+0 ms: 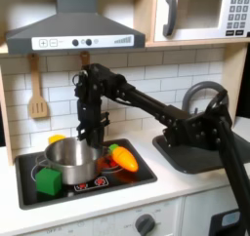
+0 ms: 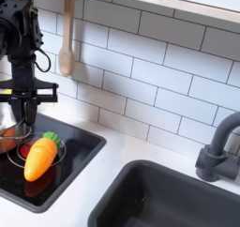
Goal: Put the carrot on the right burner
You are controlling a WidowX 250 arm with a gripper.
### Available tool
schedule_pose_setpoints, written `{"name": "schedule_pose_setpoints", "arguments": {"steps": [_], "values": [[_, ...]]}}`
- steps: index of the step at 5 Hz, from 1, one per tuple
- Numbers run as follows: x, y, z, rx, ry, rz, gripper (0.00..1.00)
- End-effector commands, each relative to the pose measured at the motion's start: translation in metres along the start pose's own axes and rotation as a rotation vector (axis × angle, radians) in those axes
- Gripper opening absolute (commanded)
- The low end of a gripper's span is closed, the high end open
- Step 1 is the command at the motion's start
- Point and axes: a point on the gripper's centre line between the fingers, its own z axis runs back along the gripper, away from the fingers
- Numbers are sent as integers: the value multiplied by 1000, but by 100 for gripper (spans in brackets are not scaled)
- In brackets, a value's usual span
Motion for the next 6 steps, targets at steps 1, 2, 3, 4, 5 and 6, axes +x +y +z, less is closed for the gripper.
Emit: {"name": "schedule_pose_setpoints", "arguments": {"steps": [1, 2, 3, 4, 5, 6], "values": [[5, -15, -6, -30, 22, -27, 0], [9, -16, -7, -31, 22, -27, 0], [10, -23, -8, -34, 22, -36, 0], [10, -22, -6, -40, 17, -36, 0], [9, -22, -3, -49, 12, -35, 0], [11, -25, -4, -58, 15, -40, 0]]}}
